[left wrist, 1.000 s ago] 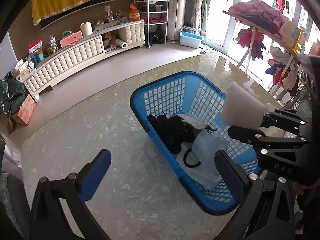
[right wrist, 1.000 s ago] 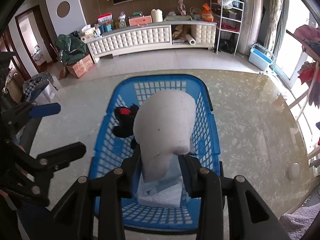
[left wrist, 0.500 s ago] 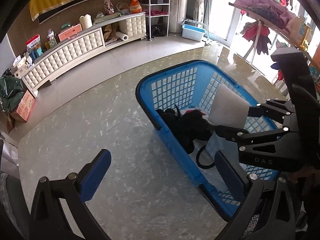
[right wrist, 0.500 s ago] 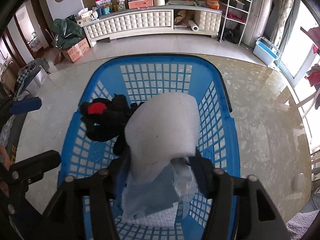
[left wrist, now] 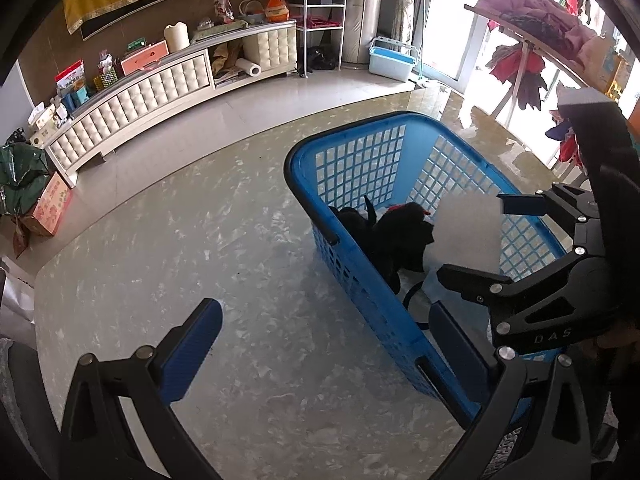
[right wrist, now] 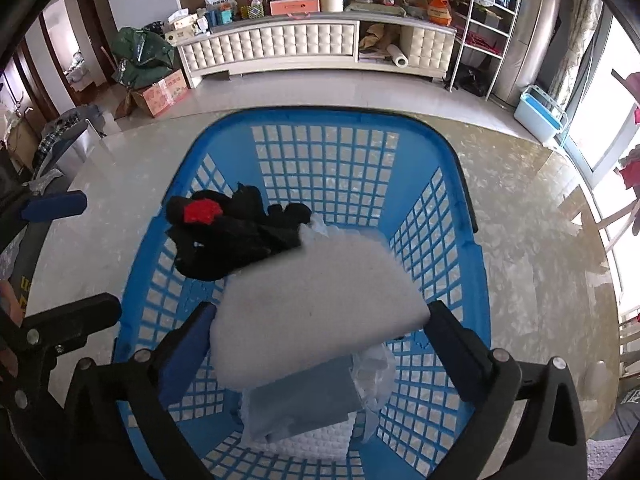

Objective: Organize soft objects

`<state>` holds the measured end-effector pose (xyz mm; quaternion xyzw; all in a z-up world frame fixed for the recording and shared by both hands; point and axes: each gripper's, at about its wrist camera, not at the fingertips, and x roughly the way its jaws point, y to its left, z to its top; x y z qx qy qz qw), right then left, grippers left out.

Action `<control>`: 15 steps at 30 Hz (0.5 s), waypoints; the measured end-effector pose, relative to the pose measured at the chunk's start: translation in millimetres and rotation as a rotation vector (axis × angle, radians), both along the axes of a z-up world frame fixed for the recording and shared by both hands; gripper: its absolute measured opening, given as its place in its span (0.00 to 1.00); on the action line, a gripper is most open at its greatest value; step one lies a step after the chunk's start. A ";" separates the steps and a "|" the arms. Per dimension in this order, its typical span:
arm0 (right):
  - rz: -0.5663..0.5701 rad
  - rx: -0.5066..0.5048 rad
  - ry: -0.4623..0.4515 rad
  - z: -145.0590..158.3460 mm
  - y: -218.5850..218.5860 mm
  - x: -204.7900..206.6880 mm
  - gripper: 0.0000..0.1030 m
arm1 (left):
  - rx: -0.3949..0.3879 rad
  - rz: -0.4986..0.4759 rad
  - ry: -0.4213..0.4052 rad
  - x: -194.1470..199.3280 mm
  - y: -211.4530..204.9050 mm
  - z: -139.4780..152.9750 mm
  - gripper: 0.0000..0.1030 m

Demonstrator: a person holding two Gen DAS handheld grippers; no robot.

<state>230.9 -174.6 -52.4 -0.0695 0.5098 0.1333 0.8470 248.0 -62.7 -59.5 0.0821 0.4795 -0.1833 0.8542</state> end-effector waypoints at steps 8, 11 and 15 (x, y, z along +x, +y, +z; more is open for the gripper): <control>-0.003 0.039 -0.051 15.0 -9.7 7.6 1.00 | -0.016 0.003 -0.010 -2.1 4.4 5.1 1.00; -0.011 0.039 -0.060 21.0 -11.4 4.5 1.00 | -0.024 0.012 -0.015 -4.2 5.6 8.3 1.00; -0.019 0.055 -0.074 30.3 -16.3 -4.3 1.00 | -0.057 0.032 -0.022 -9.3 11.1 16.7 1.00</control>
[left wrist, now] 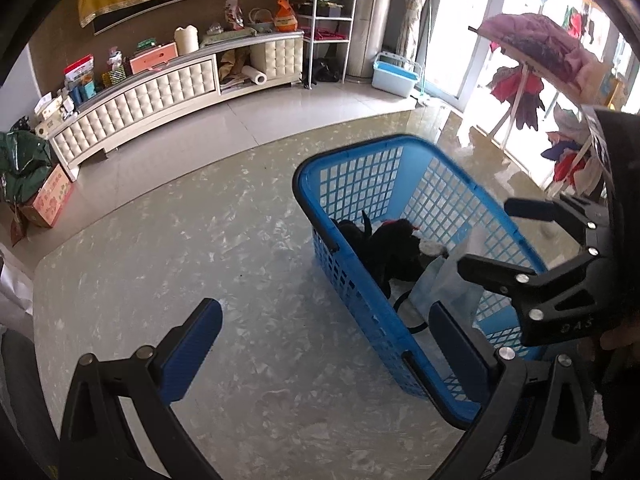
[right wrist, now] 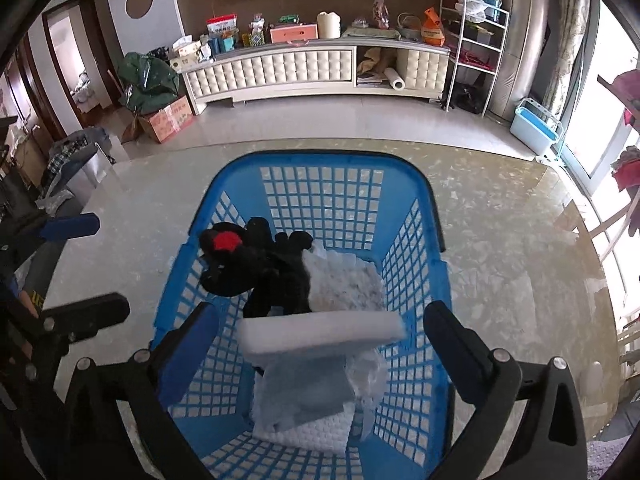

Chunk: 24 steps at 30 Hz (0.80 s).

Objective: Organize soft objects

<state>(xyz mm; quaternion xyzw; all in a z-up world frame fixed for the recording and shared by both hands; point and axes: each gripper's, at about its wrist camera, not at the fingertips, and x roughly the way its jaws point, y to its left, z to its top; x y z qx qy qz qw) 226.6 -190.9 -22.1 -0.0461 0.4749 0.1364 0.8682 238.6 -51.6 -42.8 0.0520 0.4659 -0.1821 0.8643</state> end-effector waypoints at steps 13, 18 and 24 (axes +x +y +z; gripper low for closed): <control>-0.043 -0.005 -0.063 30.7 -10.4 -36.8 1.00 | -0.039 0.026 -0.088 -45.4 2.2 36.8 1.00; -0.051 0.000 -0.094 39.3 -9.2 -52.8 1.00 | -0.061 0.045 -0.135 -66.6 5.4 51.3 1.00; -0.057 0.026 -0.175 56.8 -3.0 -79.9 1.00 | -0.074 0.077 -0.216 -95.9 8.2 71.7 1.00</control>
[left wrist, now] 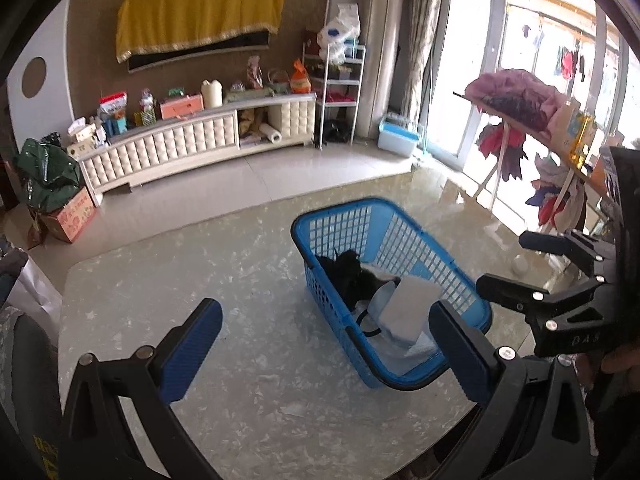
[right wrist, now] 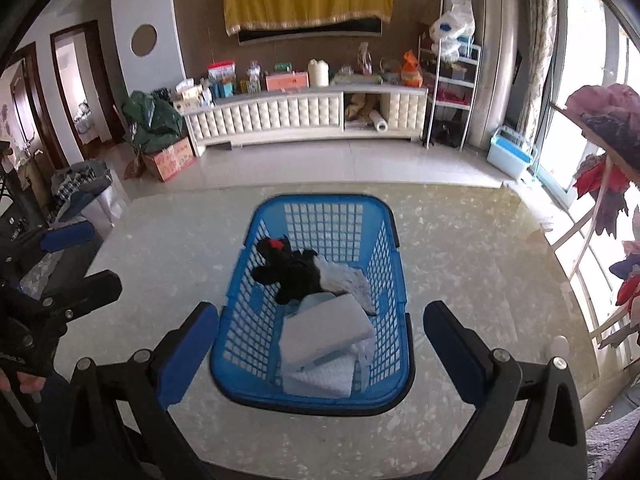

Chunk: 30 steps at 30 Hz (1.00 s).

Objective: Organize soft objects

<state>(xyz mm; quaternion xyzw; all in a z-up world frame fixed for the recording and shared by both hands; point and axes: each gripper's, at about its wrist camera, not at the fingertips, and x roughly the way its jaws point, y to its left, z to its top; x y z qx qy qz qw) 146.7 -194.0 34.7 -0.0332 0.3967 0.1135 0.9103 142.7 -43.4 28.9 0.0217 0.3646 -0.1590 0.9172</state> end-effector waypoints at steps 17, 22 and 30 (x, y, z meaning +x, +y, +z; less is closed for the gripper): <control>-0.036 -0.051 -0.130 12.7 10.4 -45.7 1.00 | -0.054 0.011 -0.110 -43.4 -1.6 13.6 1.00; -0.047 -0.052 -0.124 10.7 8.6 -45.5 1.00 | -0.055 -0.003 -0.105 -45.0 -4.5 10.2 1.00; -0.051 -0.047 -0.115 9.4 6.4 -48.5 1.00 | -0.046 -0.012 -0.103 -47.1 -8.3 6.8 1.00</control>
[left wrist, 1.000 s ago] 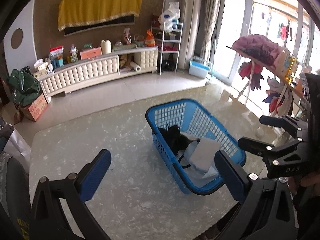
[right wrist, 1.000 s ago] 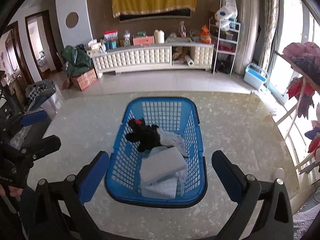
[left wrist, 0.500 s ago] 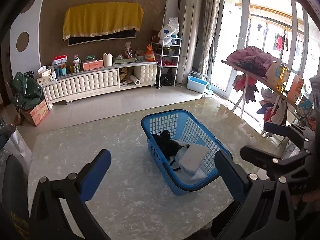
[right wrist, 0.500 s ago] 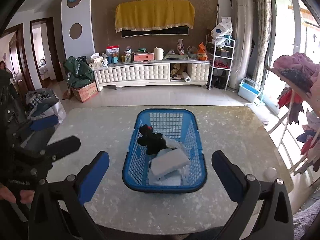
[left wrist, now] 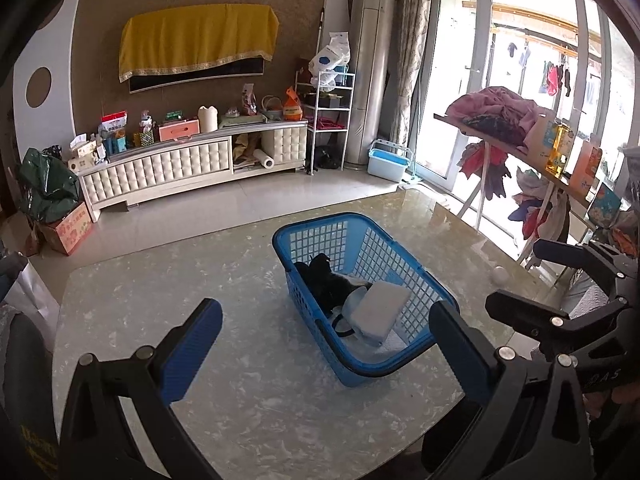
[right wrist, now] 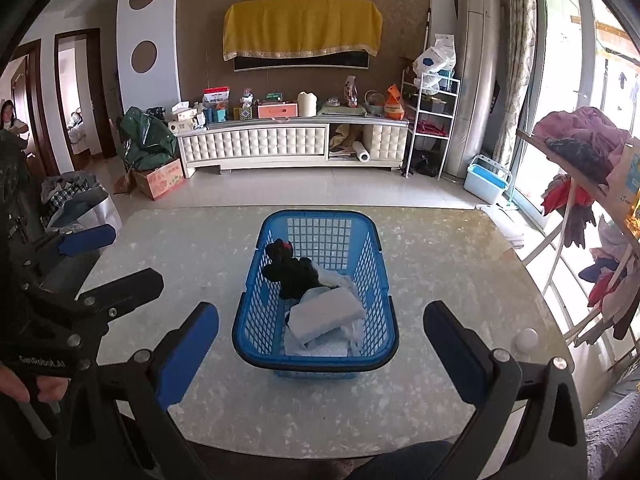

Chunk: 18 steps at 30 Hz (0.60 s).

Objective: Organize soft objects

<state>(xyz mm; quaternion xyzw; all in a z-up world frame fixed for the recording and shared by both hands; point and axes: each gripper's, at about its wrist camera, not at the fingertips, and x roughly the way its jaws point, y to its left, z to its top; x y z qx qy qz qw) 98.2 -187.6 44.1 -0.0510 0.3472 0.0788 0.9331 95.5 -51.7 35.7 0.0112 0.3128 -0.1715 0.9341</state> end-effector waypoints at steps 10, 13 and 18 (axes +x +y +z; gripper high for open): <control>0.005 0.001 0.010 0.4 2.5 -3.3 1.00 | 0.015 0.005 0.000 -3.6 -1.0 -0.5 1.00; 0.007 0.004 0.014 0.0 2.9 -3.4 1.00 | 0.018 0.007 0.000 -4.7 -0.7 -0.4 1.00; 0.006 0.008 0.028 -2.2 2.5 -3.0 1.00 | 0.018 0.007 0.005 -4.6 -0.2 -0.8 1.00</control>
